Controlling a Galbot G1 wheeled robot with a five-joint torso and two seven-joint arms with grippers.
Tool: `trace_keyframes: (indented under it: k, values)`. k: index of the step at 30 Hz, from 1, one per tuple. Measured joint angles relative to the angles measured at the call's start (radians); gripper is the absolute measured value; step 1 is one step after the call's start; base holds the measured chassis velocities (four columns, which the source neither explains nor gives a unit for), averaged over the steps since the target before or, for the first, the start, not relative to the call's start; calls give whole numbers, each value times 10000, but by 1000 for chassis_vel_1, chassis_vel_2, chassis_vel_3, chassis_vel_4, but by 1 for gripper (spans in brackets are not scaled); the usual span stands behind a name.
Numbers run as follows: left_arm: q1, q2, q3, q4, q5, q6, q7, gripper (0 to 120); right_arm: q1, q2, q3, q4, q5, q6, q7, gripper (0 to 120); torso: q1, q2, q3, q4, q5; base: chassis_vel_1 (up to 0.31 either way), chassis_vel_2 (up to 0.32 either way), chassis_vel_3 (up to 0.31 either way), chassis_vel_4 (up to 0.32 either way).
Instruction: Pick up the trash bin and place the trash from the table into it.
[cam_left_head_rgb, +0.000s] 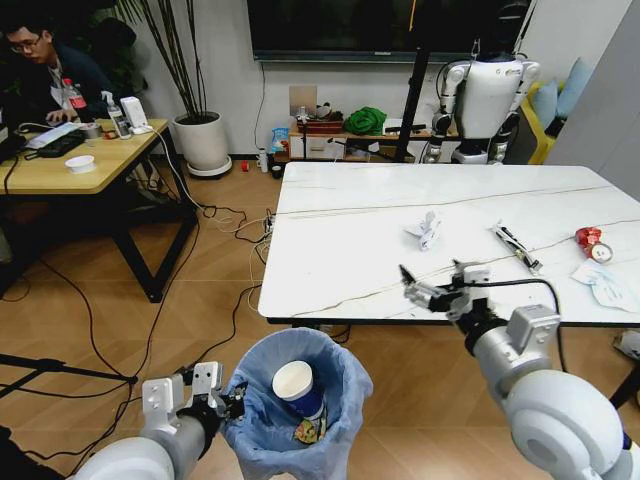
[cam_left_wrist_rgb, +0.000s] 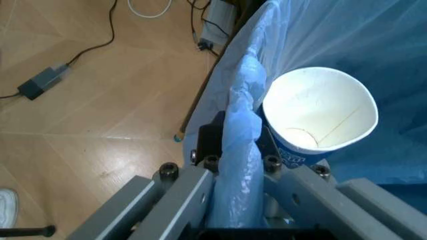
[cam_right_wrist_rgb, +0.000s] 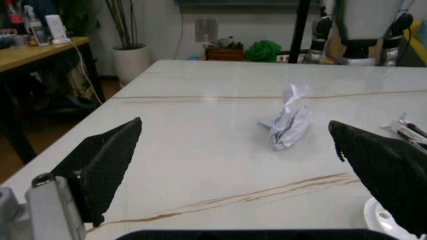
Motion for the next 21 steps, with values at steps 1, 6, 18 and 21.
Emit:
trace_keyframes:
  k: [1,6,18,21]
  values:
    - [0,-6,-2,0,0,0,0,0,-36,91,97,6,-4,-34,0,100,0,0,0,0,0,0,0,0,0]
    - [-3,23,-16,0,3,0,6,0,-267,481,293,56,-227,-73,-54,100,0,0,0,-1,-1,0,0,0,0]
    - [139,19,-94,-1,48,0,51,0,-353,654,340,144,-348,-53,-229,100,0,-2,0,-1,3,-108,-103,113,117]
    - [184,6,-111,0,121,0,112,0,-376,616,380,183,-341,-53,-257,100,0,-2,0,-1,0,-153,-137,149,144]
